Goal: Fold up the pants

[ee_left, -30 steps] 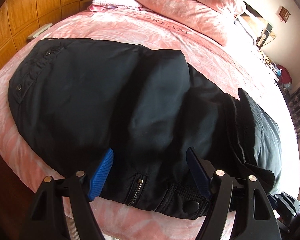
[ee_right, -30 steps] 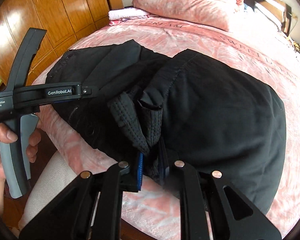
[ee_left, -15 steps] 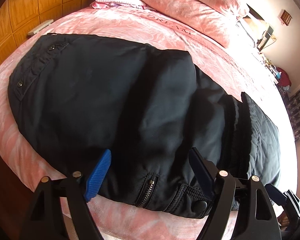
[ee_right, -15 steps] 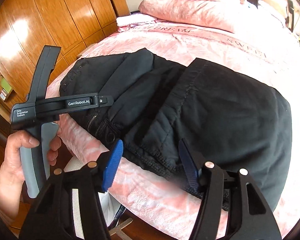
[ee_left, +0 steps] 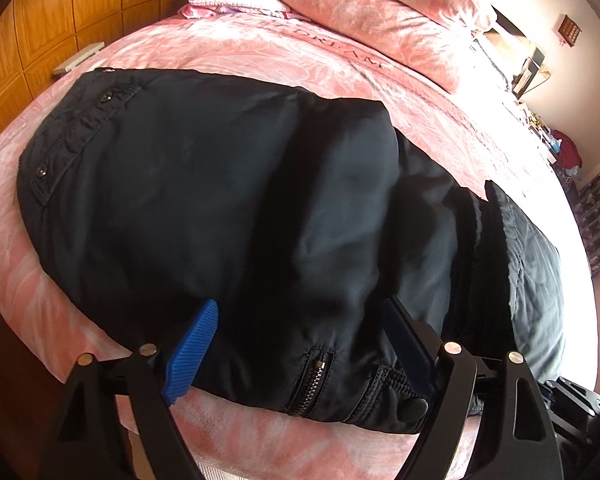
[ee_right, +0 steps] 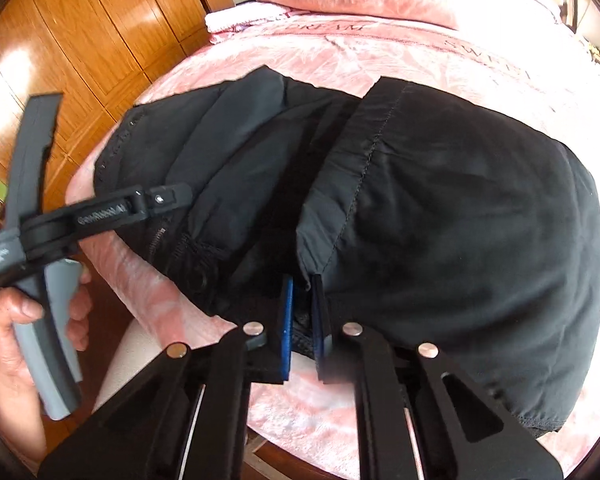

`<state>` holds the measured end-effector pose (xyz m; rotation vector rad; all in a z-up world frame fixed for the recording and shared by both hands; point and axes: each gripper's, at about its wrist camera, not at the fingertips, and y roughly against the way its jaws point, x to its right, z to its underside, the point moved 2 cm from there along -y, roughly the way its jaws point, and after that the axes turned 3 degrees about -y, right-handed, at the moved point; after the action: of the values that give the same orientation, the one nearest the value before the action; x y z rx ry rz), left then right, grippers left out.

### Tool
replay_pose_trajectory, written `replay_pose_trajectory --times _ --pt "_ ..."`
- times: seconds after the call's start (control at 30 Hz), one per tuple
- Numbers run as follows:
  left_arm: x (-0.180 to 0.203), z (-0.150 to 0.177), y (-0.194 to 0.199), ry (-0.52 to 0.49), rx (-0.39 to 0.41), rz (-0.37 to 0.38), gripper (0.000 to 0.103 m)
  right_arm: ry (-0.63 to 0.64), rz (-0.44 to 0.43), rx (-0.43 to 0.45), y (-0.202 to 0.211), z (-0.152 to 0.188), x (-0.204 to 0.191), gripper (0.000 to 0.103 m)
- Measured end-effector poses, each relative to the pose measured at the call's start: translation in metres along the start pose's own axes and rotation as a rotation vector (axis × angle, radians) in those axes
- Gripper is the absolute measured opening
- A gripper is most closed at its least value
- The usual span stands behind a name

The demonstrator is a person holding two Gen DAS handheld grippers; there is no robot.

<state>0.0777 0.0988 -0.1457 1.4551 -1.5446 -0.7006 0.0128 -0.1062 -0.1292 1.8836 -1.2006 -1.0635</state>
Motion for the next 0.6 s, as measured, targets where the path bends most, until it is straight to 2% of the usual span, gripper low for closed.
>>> replay_pose_trajectory --times 0.07,0.13,0.2,0.3,0.43,0.53,0.57,0.6 --pt "-0.002 0.000 -0.002 -0.001 -0.001 -0.003 0.085 0.026 -0.030 0.040 0.014 -0.005 -0.011 0.007" --pt "-0.005 0.000 -0.004 0.000 -0.005 -0.004 0.085 0.086 -0.014 0.069 0.022 -0.008 -0.026 0.007" --pt "-0.005 0.000 -0.006 -0.002 -0.006 -0.005 0.085 0.112 -0.004 0.046 0.015 -0.007 -0.032 0.007" --pt "-0.004 0.001 -0.005 -0.011 -0.007 -0.009 0.085 0.080 0.006 -0.046 -0.016 -0.001 -0.024 0.009" --pt "-0.002 0.001 -0.004 -0.017 -0.012 -0.013 0.085 0.053 -0.003 -0.083 -0.033 0.006 -0.017 0.009" --pt "0.001 0.001 -0.004 -0.020 -0.015 -0.023 0.085 0.062 -0.016 -0.082 -0.028 0.005 -0.018 0.017" --pt "0.002 0.001 -0.004 -0.020 -0.018 -0.025 0.085 0.071 -0.023 -0.078 -0.023 0.005 -0.020 0.030" --pt "0.003 0.001 -0.004 -0.020 -0.021 -0.027 0.085 0.074 -0.029 -0.068 -0.018 0.006 -0.021 0.037"
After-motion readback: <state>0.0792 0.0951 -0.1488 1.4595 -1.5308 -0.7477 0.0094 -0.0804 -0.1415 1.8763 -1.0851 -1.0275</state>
